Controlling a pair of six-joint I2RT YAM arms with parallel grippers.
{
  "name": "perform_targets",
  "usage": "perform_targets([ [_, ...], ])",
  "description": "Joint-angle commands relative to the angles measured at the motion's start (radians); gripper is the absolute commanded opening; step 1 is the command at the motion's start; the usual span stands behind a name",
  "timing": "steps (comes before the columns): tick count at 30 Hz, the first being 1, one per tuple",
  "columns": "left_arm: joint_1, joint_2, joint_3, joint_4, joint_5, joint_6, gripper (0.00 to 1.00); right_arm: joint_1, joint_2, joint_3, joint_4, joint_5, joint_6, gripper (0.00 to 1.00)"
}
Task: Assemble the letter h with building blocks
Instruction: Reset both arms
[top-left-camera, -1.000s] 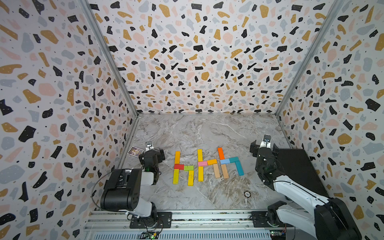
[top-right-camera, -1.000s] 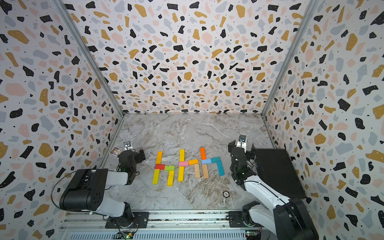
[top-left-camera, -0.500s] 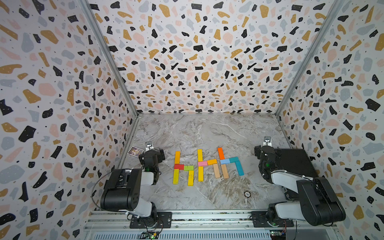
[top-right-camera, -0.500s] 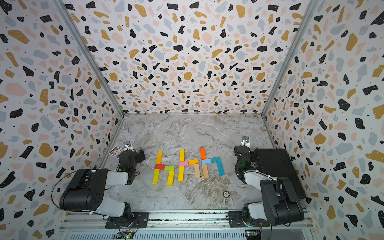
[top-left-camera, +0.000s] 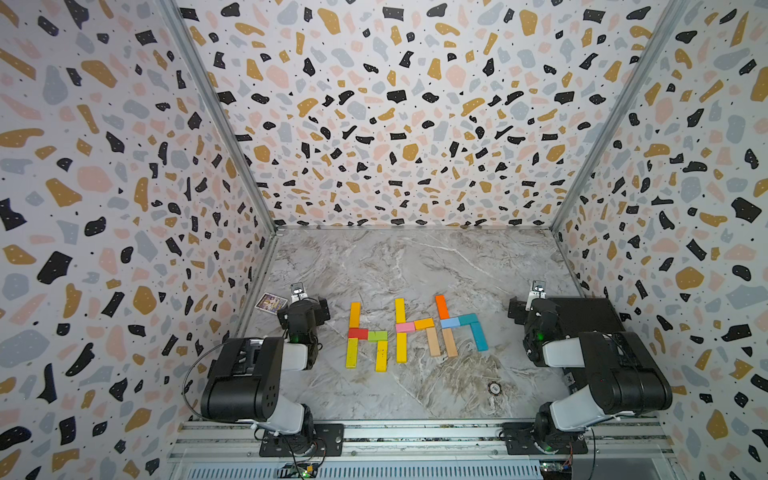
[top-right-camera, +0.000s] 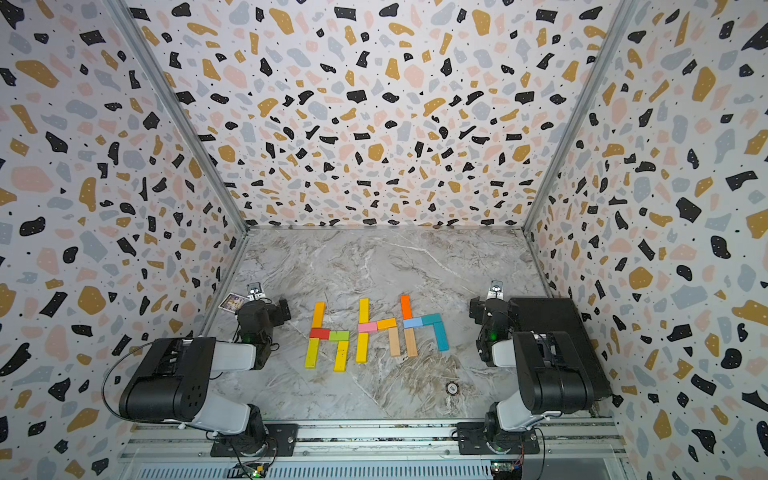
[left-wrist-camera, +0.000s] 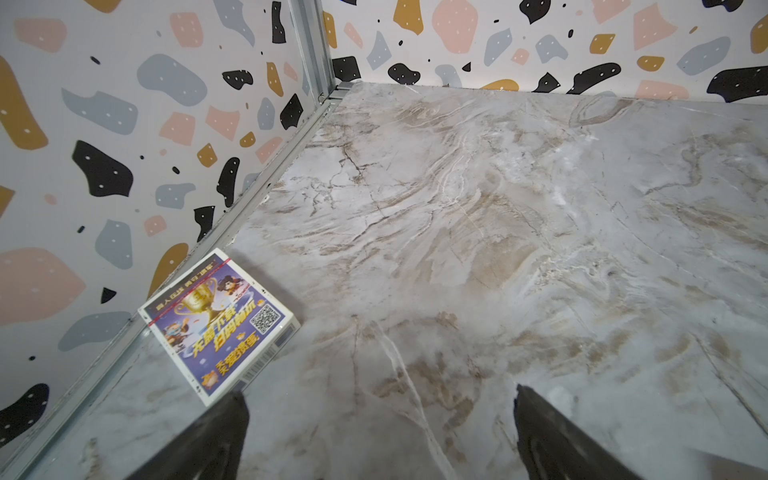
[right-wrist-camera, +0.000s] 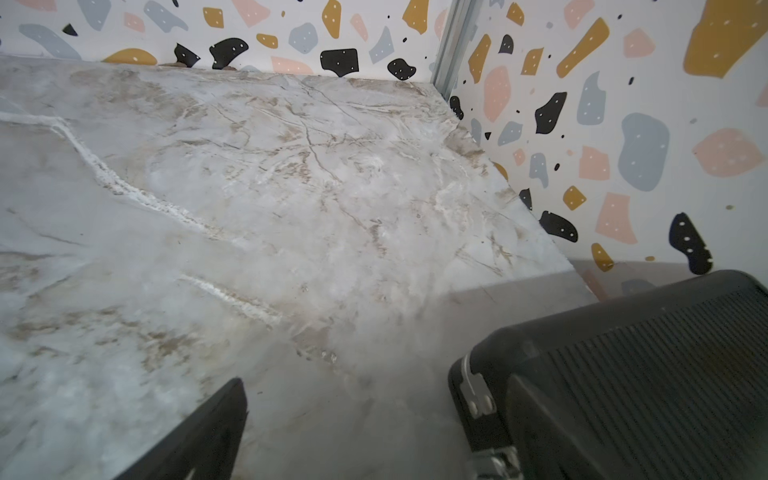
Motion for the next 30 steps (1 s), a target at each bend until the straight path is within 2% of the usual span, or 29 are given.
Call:
perform_targets([
  [1,0.004,-0.003,-0.008,0.049,-0.011,-0.01,0.99,-0.006,-0.021,0.024,-0.034,-0.024,0.032,0.99],
  [2,0.005,-0.001,-0.008,0.049,-0.01,-0.01,0.99,-0.005,-0.022,0.021,-0.036,-0.019,0.035,0.99],
  [3,0.004,-0.003,-0.008,0.049,-0.01,-0.011,0.99,-0.005,0.001,0.003,0.05,-0.014,0.021,0.99],
  [5,0.004,-0.003,-0.01,0.052,-0.01,-0.011,0.99,-0.004,-0.029,0.001,0.0,0.017,0.048,0.99],
  [7,0.004,-0.003,-0.01,0.052,-0.009,-0.011,0.99,-0.004,-0.005,0.0,0.047,0.023,0.035,0.99],
  [9,0.004,-0.004,-0.01,0.052,-0.009,-0.009,0.99,-0.002,-0.024,0.006,-0.002,0.019,0.046,0.99],
  [11,0.004,-0.004,-0.01,0.052,-0.009,-0.011,0.99,-0.002,-0.005,-0.001,0.046,0.019,0.033,0.99],
  [13,0.004,-0.005,-0.011,0.053,-0.01,-0.011,0.99,-0.002,-0.019,0.009,0.002,0.008,0.035,0.99],
  [30,0.004,-0.006,-0.013,0.056,-0.007,-0.009,0.99,-0.003,-0.011,0.005,0.024,0.004,0.031,0.99],
])
